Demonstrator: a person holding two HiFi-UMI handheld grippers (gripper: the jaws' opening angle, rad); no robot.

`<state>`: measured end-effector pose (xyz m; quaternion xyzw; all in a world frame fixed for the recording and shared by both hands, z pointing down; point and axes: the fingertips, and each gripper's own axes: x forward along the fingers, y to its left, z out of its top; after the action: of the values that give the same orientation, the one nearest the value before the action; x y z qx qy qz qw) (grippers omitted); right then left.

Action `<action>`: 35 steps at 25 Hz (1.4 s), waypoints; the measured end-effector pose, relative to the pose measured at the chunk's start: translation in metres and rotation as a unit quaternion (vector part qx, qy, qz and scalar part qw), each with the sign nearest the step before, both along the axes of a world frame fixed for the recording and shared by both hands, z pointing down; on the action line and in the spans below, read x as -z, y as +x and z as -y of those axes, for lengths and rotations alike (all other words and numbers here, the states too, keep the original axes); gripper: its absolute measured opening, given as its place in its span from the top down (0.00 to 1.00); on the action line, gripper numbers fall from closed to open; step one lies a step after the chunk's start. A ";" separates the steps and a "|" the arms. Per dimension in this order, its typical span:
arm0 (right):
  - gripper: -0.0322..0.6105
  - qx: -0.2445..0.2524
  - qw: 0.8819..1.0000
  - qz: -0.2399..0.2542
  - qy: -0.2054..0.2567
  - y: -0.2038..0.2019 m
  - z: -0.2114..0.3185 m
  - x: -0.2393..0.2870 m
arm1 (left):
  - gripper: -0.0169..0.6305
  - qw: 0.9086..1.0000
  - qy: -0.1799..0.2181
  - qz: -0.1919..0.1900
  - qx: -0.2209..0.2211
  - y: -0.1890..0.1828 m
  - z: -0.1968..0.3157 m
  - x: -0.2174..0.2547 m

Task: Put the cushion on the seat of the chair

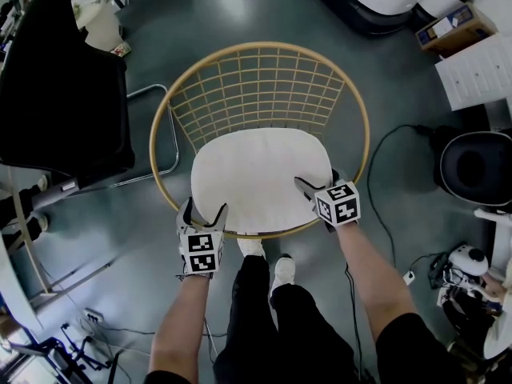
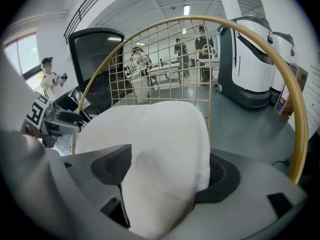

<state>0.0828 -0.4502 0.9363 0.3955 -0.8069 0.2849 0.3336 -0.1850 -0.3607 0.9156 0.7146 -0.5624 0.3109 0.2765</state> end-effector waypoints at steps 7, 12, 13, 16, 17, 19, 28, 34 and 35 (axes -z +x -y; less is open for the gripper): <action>0.14 0.018 0.992 -0.100 0.070 0.004 0.009 0.017 | 0.38 0.999 0.022 -0.031 -0.003 0.015 0.006 0.019; 0.13 0.022 0.991 -0.085 0.098 -0.005 0.012 0.047 | 0.39 0.998 0.038 -0.053 -0.011 0.029 0.005 0.041; 0.13 0.020 0.992 -0.073 0.101 -0.007 0.012 0.055 | 0.40 0.997 0.042 -0.057 -0.011 0.031 0.004 0.047; 0.24 0.021 0.993 -0.040 0.111 -0.014 0.008 0.081 | 0.44 0.997 0.055 -0.061 -0.014 0.038 0.003 0.070; 0.32 0.025 0.993 -0.032 0.114 -0.016 0.004 0.091 | 0.45 0.996 0.060 -0.061 -0.014 0.040 0.002 0.079; 0.45 0.037 0.992 -0.020 0.122 -0.021 -0.006 0.112 | 0.50 0.995 0.073 -0.061 -0.015 0.044 -0.001 0.101; 0.93 0.110 0.982 0.041 0.149 -0.046 -0.071 0.213 | 0.95 0.987 0.129 -0.091 -0.040 0.075 -0.037 0.209; 0.93 0.111 0.975 0.066 0.181 -0.046 -0.116 0.303 | 0.95 0.981 0.153 -0.107 -0.047 0.094 -0.090 0.289; 0.93 0.111 0.973 0.071 0.188 -0.044 -0.125 0.319 | 0.95 0.980 0.158 -0.109 -0.047 0.097 -0.100 0.302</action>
<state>0.0384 -0.3250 0.6172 0.3381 -0.9064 0.1168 0.2248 -0.0880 -0.2602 0.6134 0.8043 -0.5367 0.1509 0.2055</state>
